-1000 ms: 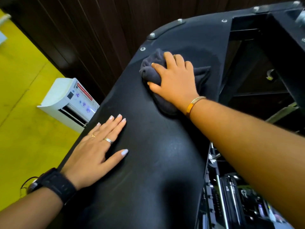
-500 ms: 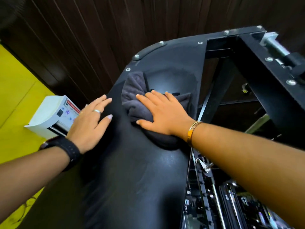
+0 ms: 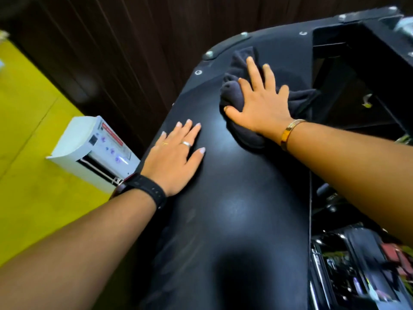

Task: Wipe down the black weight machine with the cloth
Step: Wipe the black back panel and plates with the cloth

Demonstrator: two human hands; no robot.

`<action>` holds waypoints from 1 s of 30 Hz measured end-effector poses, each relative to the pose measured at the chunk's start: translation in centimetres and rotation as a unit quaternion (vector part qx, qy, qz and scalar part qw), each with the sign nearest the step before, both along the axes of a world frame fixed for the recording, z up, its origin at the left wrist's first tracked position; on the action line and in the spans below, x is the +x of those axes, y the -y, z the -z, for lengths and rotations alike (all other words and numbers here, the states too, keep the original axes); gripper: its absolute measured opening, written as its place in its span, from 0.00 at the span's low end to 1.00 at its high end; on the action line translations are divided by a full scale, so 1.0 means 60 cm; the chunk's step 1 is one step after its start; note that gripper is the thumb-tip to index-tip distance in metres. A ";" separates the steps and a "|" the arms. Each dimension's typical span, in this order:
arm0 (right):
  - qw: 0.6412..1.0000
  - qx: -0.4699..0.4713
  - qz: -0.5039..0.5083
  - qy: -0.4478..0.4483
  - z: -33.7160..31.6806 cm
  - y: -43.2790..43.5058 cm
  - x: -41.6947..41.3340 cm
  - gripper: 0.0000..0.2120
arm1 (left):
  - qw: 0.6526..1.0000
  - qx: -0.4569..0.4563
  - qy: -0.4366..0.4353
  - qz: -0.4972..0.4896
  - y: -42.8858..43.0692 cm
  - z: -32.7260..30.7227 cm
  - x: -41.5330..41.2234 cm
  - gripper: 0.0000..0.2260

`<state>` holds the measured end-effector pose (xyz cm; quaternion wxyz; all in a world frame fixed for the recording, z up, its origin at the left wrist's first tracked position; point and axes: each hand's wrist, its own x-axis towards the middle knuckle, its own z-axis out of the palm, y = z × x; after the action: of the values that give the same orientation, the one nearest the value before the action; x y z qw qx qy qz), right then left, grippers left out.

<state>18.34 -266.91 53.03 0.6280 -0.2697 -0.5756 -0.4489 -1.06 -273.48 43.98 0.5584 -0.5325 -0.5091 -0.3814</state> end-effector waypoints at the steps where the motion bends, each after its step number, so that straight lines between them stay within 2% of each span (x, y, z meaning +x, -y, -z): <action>1: 1.000 0.007 0.005 0.003 -0.001 0.007 -0.014 0.32 | 1.000 0.000 0.005 0.001 0.000 0.000 -0.001 0.26; 6: 0.998 0.012 0.009 0.063 -0.004 0.019 -0.068 0.35 | 1.000 -0.001 0.009 -0.002 0.000 0.002 0.002 0.27; 12: 0.992 0.012 0.013 0.123 -0.025 0.012 -0.027 0.32 | 1.000 -0.014 0.016 0.004 0.006 0.004 0.002 0.27; 19: 0.999 -0.007 -0.014 0.033 -0.034 -0.014 0.044 0.31 | 1.000 -0.009 0.015 0.018 0.007 0.007 0.000 0.27; 25: 0.999 -0.029 -0.014 -0.017 -0.008 -0.002 -0.005 0.33 | 0.999 0.003 0.019 0.048 0.009 0.010 0.000 0.26; 30: 0.992 0.038 0.001 0.117 0.024 0.005 -0.023 0.33 | 0.999 -0.002 0.018 0.045 0.009 0.012 0.001 0.29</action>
<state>16.95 -267.23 51.57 0.5659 -0.1918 -0.6270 -0.4998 -0.99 -274.04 43.27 0.5303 -0.5488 -0.4958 -0.4144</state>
